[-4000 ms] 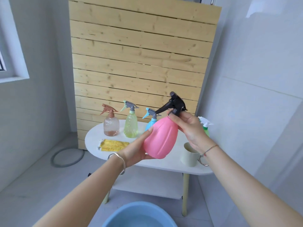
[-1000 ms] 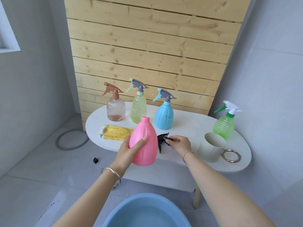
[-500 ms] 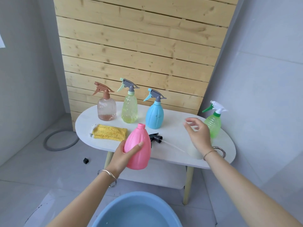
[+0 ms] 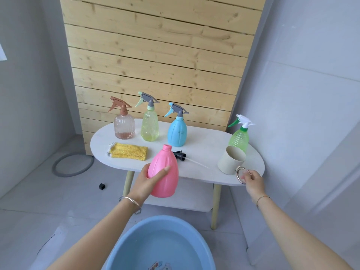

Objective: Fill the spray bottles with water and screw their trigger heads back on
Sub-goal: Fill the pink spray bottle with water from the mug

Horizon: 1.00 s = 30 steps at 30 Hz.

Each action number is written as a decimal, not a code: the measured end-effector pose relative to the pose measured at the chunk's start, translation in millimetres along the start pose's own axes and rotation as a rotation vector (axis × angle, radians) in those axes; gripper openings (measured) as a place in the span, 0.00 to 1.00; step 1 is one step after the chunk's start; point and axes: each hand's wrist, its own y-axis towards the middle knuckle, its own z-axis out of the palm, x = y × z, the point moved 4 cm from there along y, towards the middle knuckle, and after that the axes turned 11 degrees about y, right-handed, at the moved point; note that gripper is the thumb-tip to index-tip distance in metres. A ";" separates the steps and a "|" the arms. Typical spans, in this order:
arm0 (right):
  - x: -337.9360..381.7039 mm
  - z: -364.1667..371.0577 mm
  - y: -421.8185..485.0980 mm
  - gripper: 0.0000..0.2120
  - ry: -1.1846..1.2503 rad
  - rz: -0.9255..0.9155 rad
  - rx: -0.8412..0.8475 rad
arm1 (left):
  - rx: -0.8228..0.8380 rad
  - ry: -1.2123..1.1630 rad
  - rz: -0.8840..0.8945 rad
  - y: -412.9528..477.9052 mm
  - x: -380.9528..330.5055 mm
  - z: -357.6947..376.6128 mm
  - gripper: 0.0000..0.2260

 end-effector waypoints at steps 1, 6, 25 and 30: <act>1.4 -2.7 -6.5 0.08 0.044 0.015 -0.008 | 0.002 0.008 0.002 -7.1 0.7 0.0 0.43; 19.3 -25.7 -43.7 0.07 0.310 0.033 -0.185 | -0.006 0.041 0.013 -40.2 13.9 -1.5 0.44; -119.0 23.6 -222.6 0.09 0.049 0.337 0.425 | -0.062 0.198 -0.240 -148.1 218.0 -2.6 0.46; -168.5 38.4 -238.5 0.10 -0.074 0.368 0.416 | -0.056 0.234 -0.224 -158.4 232.2 -13.0 0.46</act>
